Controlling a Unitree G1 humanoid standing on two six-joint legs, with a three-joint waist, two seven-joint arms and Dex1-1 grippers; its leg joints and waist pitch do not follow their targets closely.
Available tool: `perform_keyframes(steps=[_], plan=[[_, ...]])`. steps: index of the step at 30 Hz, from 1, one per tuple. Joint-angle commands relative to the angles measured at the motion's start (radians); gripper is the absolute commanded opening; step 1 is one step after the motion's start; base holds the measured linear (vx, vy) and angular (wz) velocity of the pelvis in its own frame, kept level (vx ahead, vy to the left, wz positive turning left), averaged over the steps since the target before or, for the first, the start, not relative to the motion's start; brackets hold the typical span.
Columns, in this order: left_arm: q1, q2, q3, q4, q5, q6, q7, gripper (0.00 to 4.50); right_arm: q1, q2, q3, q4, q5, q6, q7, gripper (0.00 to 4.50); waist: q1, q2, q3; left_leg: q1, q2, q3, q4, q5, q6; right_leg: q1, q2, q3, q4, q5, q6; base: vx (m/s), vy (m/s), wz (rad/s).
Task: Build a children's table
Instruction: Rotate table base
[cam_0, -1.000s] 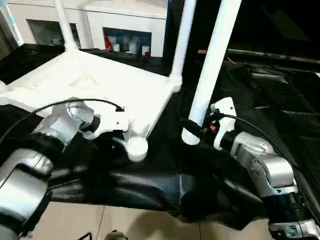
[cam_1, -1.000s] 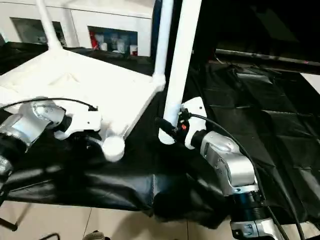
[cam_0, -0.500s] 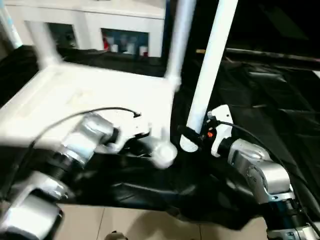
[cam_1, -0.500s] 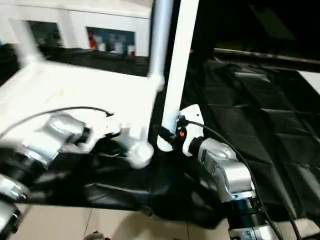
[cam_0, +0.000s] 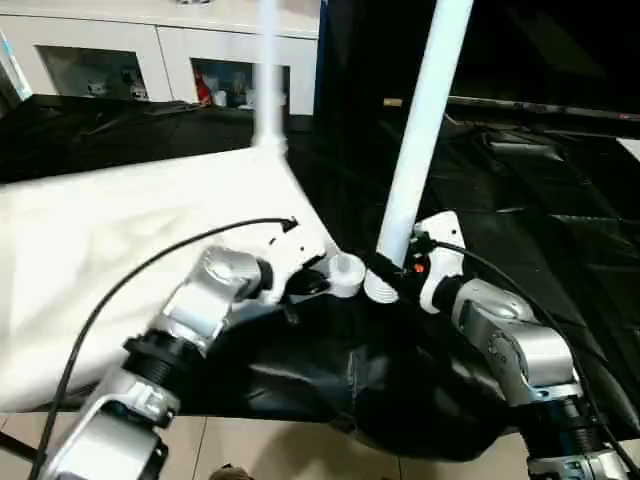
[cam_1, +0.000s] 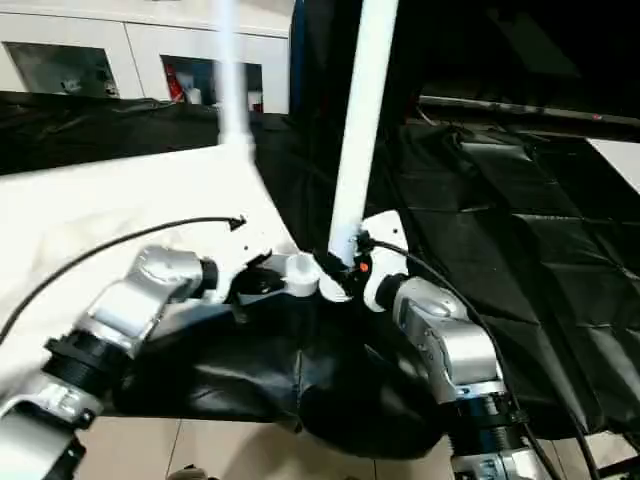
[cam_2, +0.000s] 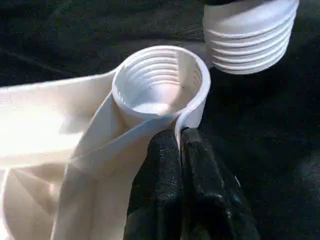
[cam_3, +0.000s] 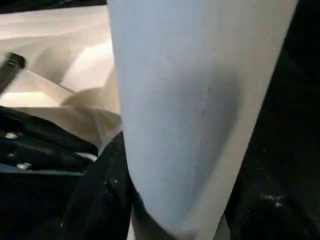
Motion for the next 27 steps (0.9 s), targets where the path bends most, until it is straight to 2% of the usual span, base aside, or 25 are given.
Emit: perform_keyframes(steps=[1, 2, 3, 8, 10, 11, 12, 13, 16, 17, 18, 22, 27], plan=[[-0.002, 0.012, 0.002, 0.008, 0.025, -0.106, 0.023, 0.0, -0.01, -0.008, -0.018, 0.003, -0.006, -0.006, -0.01, 1.91, 0.006, 0.004, -0.073, -0.004, 0.0, 0.001, -0.07, -0.223, -0.001, 0.057, -0.064, 0.051, -0.097, -0.325, -0.085, 0.0, 0.0, 0.0], [-0.002, 0.015, 0.001, 0.008, 0.031, -0.115, 0.033, 0.0, -0.011, -0.008, -0.017, 0.004, -0.008, -0.006, -0.012, 1.91, 0.008, 0.005, -0.074, -0.002, 0.001, 0.001, -0.07, -0.224, -0.003, 0.056, -0.065, 0.051, -0.097, -0.322, -0.083, 0.0, 0.0, 0.0], [0.005, 0.029, -0.005, -0.006, 0.027, -0.116, 0.005, 0.46, -0.014, -0.008, -0.015, 0.005, -0.011, -0.007, -0.015, 1.91, 0.007, -0.003, -0.074, -0.003, 0.002, 0.002, -0.07, -0.221, -0.003, 0.057, -0.065, 0.052, -0.095, -0.316, -0.083, 0.0, 0.0, 0.0], [0.044, 0.074, -0.001, -0.083, -0.008, -0.025, -0.071, 0.93, -0.017, -0.007, -0.012, 0.008, -0.015, -0.008, -0.014, 1.91, 0.007, 0.005, -0.071, -0.001, 0.006, 0.001, -0.073, -0.227, -0.012, 0.053, -0.068, 0.053, -0.09, -0.319, -0.098, 0.0, 0.0, 0.0], [0.055, 0.09, 0.007, -0.107, -0.019, 0.007, -0.086, 1.05, -0.017, -0.008, -0.012, 0.008, -0.015, -0.008, -0.012, 1.91, 0.008, 0.001, -0.071, 0.001, 0.006, 0.002, -0.073, -0.23, -0.012, 0.053, -0.068, 0.053, -0.088, -0.318, -0.103, 0.0, 0.0, 0.0], [0.057, 0.093, 0.01, -0.113, -0.022, 0.014, -0.089, 1.12, -0.018, -0.009, -0.012, 0.008, -0.015, -0.007, -0.012, 1.91, 0.009, 0.004, -0.07, 0.003, 0.005, 0.003, -0.073, -0.232, -0.011, 0.05, -0.066, 0.053, -0.09, -0.322, -0.104, 0.0, 0.0, 0.0], [0.062, 0.103, 0.019, -0.132, -0.028, 0.038, -0.092, 1.12, -0.018, -0.01, -0.013, 0.008, -0.014, -0.006, -0.01, 1.91, 0.01, -0.003, -0.07, 0.002, 0.005, 0.004, -0.073, -0.233, -0.012, 0.052, -0.068, 0.053, -0.089, -0.33, -0.101, 0.0, 0.0, 0.0], [0.063, 0.109, 0.029, -0.14, -0.028, 0.054, -0.084, 1.37, -0.019, -0.012, -0.012, 0.009, -0.014, -0.006, -0.009, 1.91, 0.011, -0.002, -0.07, 0.002, 0.007, 0.002, -0.074, -0.231, -0.012, 0.052, -0.069, 0.053, -0.089, -0.334, -0.102, 0.0, 0.0, 0.0], [0.057, 0.115, 0.041, -0.125, -0.019, 0.052, -0.07, 1.5, -0.025, -0.014, -0.008, 0.016, -0.015, -0.009, -0.003, 1.91, 0.012, -0.005, -0.068, 0.001, 0.004, 0.004, -0.074, -0.233, -0.011, 0.051, -0.067, 0.053, -0.093, -0.345, -0.09, 0.0, 0.0, 0.0], [0.057, 0.116, 0.042, -0.122, -0.017, 0.053, -0.068, 1.76, -0.026, -0.014, -0.008, 0.017, -0.016, -0.009, -0.002, 1.91, 0.013, -0.004, -0.069, 0.002, 0.005, 0.003, -0.074, -0.234, -0.011, 0.05, -0.067, 0.053, -0.093, -0.35, -0.085, 0.0, 0.0, 0.0], [0.055, 0.118, 0.047, -0.12, -0.013, 0.07, -0.058, 1.84, -0.029, -0.013, -0.006, 0.02, -0.016, -0.009, 0.0, 1.91, 0.013, -0.005, -0.069, 0.002, 0.005, 0.003, -0.075, -0.234, -0.012, 0.05, -0.067, 0.053, -0.093, -0.351, -0.082, 0.0, 0.0, 0.0], [0.051, 0.112, 0.064, -0.127, -0.049, 0.109, -0.073, 1.85, -0.035, -0.013, -0.005, 0.022, -0.017, -0.008, 0.002, 1.91, 0.012, -0.008, -0.07, 0.0, 0.003, 0.003, -0.074, -0.228, -0.013, 0.051, -0.068, 0.053, -0.092, -0.346, -0.083, 0.0, 0.0, 0.0], [0.055, 0.112, 0.063, -0.12, -0.062, 0.101, -0.086, 1.46, -0.032, -0.016, -0.002, 0.018, -0.017, -0.008, 0.007, 1.91, 0.012, -0.008, -0.07, -0.001, 0.003, 0.004, -0.074, -0.216, -0.012, 0.052, -0.066, 0.054, -0.09, -0.323, -0.087, 0.0, 0.0, 0.0]])
